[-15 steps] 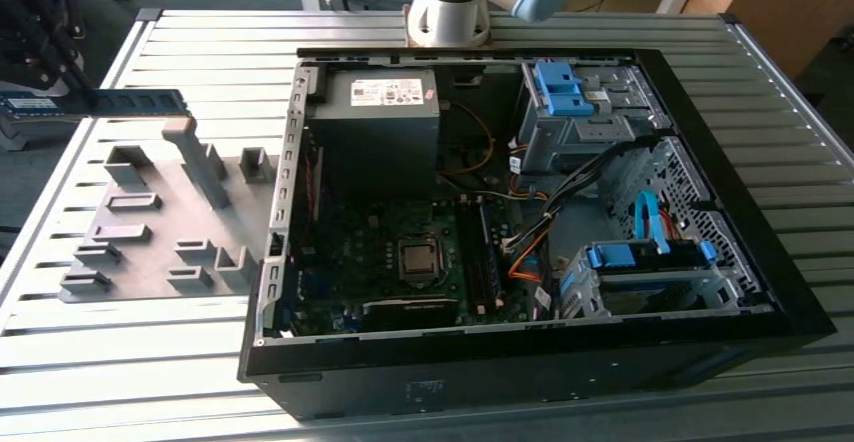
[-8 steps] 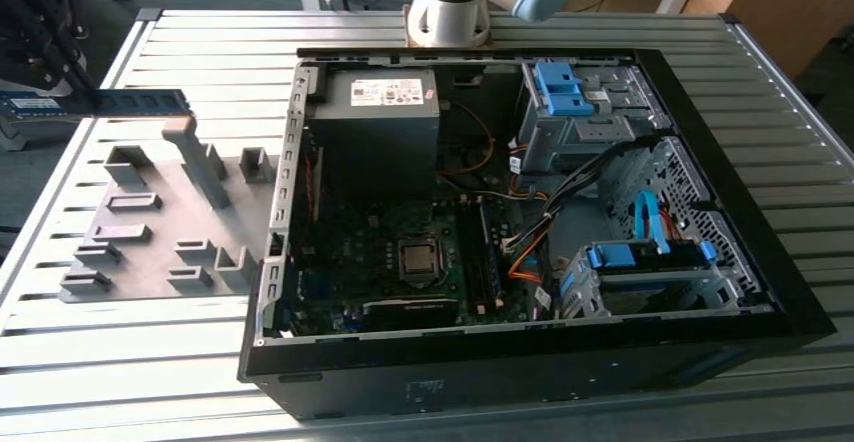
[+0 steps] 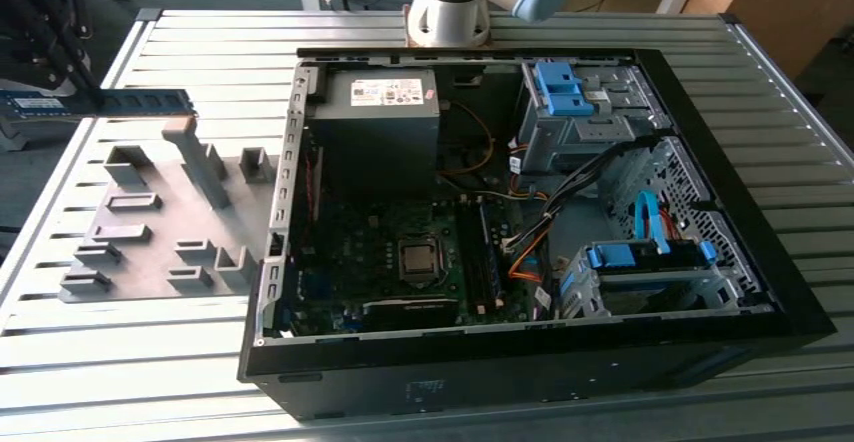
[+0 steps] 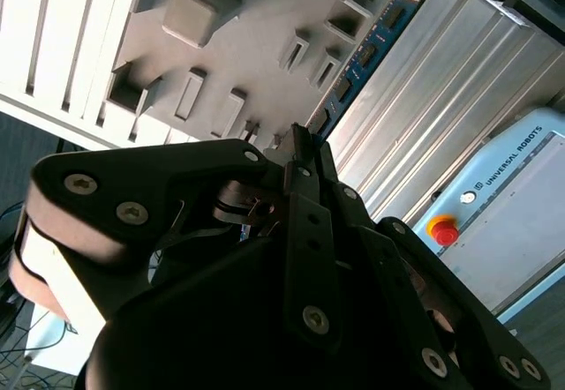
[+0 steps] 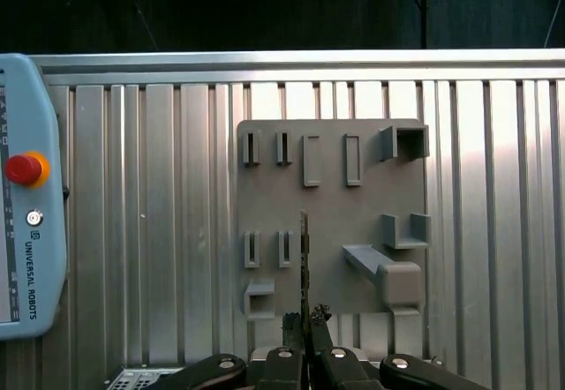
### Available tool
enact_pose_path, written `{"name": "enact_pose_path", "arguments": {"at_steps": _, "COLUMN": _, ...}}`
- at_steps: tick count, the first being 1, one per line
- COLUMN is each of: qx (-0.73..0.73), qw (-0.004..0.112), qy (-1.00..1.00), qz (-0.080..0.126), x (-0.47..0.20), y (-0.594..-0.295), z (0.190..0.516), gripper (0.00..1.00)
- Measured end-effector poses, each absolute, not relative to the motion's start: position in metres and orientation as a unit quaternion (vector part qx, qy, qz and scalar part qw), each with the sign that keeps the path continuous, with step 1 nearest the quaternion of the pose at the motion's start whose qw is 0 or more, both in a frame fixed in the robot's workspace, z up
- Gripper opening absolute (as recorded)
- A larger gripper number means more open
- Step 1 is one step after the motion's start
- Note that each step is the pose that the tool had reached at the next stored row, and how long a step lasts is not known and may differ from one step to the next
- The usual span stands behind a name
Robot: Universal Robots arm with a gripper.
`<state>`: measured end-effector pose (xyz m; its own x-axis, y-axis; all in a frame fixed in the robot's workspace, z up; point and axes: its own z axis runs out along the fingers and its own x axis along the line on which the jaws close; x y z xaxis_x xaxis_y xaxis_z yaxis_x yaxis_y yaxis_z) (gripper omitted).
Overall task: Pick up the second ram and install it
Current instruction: 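Pick up the second ram and move it above second insertion slot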
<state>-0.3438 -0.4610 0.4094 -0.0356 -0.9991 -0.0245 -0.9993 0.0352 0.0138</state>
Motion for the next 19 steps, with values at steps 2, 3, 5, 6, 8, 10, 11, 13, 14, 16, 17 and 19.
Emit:
{"name": "enact_pose_path", "arguments": {"at_steps": 2, "qx": -0.694, "qw": 0.004, "qy": 0.719, "qz": 0.013, "x": -0.3429, "y": -0.461, "z": 0.4095, "gripper": 0.14}}
{"name": "enact_pose_path", "arguments": {"at_steps": 3, "qx": -0.694, "qw": 0.004, "qy": 0.719, "qz": 0.013, "x": -0.3426, "y": -0.461, "z": 0.4094, "gripper": 0.14}}
{"name": "enact_pose_path", "arguments": {"at_steps": 5, "qx": -0.694, "qw": 0.004, "qy": 0.719, "qz": 0.013, "x": -0.3421, "y": -0.461, "z": 0.4094, "gripper": 0.14}}
{"name": "enact_pose_path", "arguments": {"at_steps": 6, "qx": -0.694, "qw": 0.004, "qy": 0.719, "qz": 0.013, "x": -0.3418, "y": -0.461, "z": 0.4094, "gripper": 0.14}}
{"name": "enact_pose_path", "arguments": {"at_steps": 8, "qx": -0.694, "qw": 0.004, "qy": 0.719, "qz": 0.013, "x": -0.3412, "y": -0.461, "z": 0.4094, "gripper": 0.14}}
{"name": "enact_pose_path", "arguments": {"at_steps": 10, "qx": -0.694, "qw": 0.004, "qy": 0.719, "qz": 0.013, "x": -0.3402, "y": -0.461, "z": 0.4095, "gripper": 0.14}}
{"name": "enact_pose_path", "arguments": {"at_steps": 11, "qx": -0.694, "qw": 0.004, "qy": 0.719, "qz": 0.013, "x": -0.3397, "y": -0.461, "z": 0.4095, "gripper": 0.14}}
{"name": "enact_pose_path", "arguments": {"at_steps": 13, "qx": -0.694, "qw": 0.004, "qy": 0.719, "qz": 0.013, "x": -0.3391, "y": -0.461, "z": 0.4094, "gripper": 0.14}}
{"name": "enact_pose_path", "arguments": {"at_steps": 14, "qx": -0.694, "qw": 0.004, "qy": 0.719, "qz": 0.013, "x": -0.3389, "y": -0.461, "z": 0.4094, "gripper": 0.14}}
{"name": "enact_pose_path", "arguments": {"at_steps": 16, "qx": -0.694, "qw": 0.004, "qy": 0.719, "qz": 0.013, "x": -0.3383, "y": -0.461, "z": 0.4094, "gripper": 0.14}}
{"name": "enact_pose_path", "arguments": {"at_steps": 17, "qx": -0.694, "qw": 0.004, "qy": 0.719, "qz": 0.013, "x": -0.338, "y": -0.461, "z": 0.4094, "gripper": 0.14}}
{"name": "enact_pose_path", "arguments": {"at_steps": 19, "qx": -0.694, "qw": 0.004, "qy": 0.719, "qz": 0.013, "x": -0.3372, "y": -0.461, "z": 0.4094, "gripper": 0.14}}
